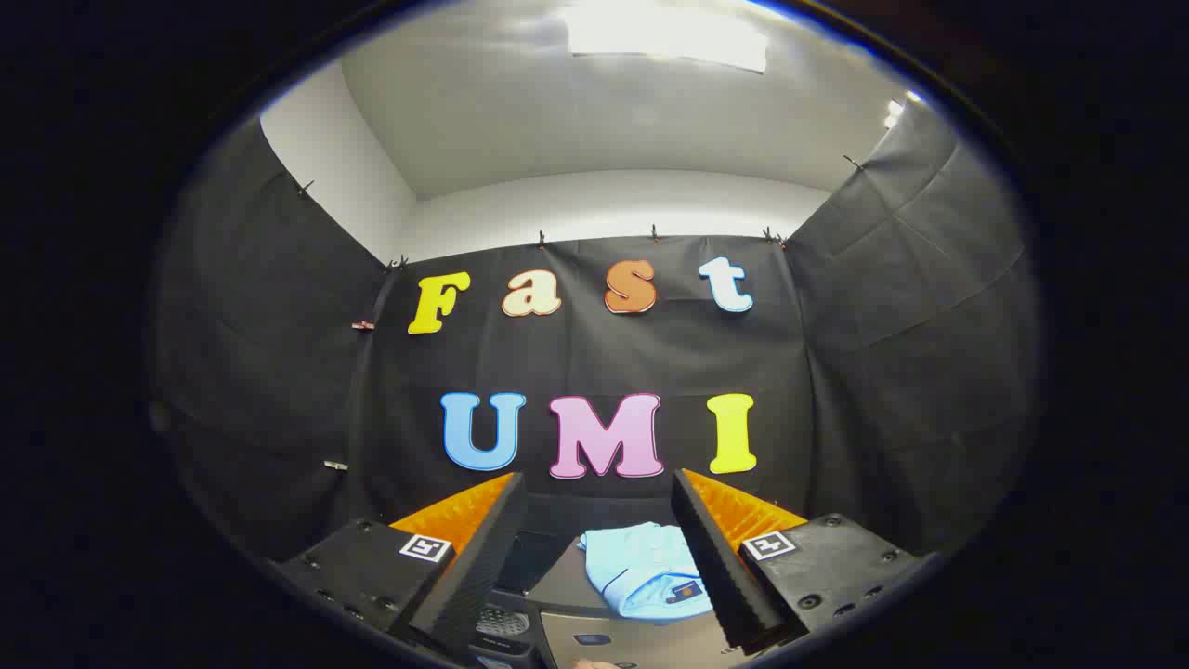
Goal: Put the clothes into the washing machine and then close the washing machine lid.
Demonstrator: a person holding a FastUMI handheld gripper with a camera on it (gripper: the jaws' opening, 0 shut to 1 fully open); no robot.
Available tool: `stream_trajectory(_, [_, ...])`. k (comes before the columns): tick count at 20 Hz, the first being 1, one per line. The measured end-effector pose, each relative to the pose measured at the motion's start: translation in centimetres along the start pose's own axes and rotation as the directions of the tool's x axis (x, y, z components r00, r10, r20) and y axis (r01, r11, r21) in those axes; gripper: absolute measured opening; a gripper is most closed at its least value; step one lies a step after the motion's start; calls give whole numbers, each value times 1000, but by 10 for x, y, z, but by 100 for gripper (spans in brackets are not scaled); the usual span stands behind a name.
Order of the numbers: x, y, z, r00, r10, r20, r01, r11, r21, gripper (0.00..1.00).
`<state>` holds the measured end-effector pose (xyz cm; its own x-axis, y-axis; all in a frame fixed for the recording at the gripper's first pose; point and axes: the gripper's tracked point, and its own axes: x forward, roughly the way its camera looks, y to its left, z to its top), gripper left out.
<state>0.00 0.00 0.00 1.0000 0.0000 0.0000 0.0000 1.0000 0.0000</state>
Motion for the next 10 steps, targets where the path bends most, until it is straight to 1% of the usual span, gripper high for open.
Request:
stream_trajectory(5, [3,-9,-6,999,-28,-16,27,999,-18,98])
stream_trajectory(10, [8,-11,-11,999,-29,-19,29,1000,-3,98])
